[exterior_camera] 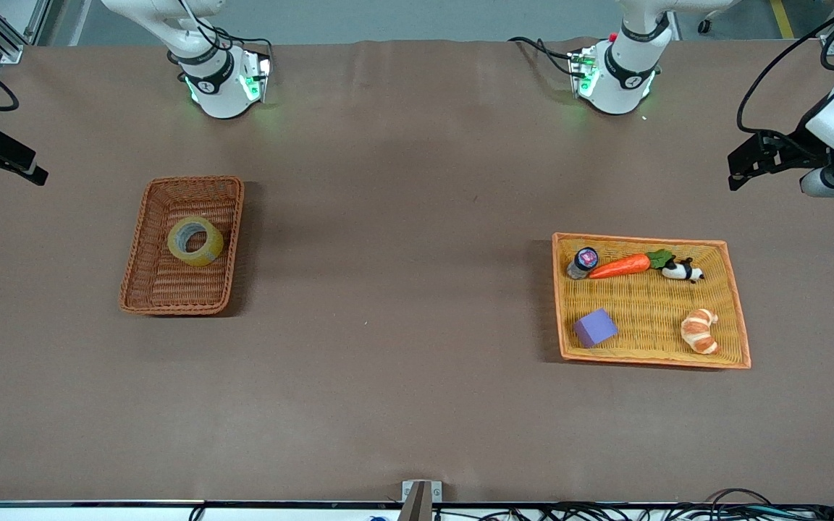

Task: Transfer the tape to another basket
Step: 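Open the right gripper to release the tape and lift away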

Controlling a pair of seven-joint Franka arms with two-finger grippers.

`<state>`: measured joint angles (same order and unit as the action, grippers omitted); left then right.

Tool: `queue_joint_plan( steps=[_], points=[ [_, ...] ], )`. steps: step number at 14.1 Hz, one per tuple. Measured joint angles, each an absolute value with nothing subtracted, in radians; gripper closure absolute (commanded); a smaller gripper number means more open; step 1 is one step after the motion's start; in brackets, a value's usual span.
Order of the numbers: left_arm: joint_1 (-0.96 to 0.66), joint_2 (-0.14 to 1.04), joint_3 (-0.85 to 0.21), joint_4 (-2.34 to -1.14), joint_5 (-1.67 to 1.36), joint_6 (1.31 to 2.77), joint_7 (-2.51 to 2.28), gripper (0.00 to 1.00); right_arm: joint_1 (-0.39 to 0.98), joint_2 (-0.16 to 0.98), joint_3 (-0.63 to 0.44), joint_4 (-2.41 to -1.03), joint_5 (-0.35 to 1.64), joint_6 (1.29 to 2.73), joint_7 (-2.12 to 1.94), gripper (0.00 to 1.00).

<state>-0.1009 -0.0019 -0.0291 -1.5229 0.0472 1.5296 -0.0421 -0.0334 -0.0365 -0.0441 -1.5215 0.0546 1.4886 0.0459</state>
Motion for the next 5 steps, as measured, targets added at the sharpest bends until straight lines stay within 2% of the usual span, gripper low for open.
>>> queue_joint_plan(
  steps=[5],
  points=[
    [-0.104,-0.002,-0.03,-1.523,0.047,1.53,-0.042,0.0,-0.009,-0.023,-0.035,-1.522,0.008,1.488,0.046,0.0]
  ],
)
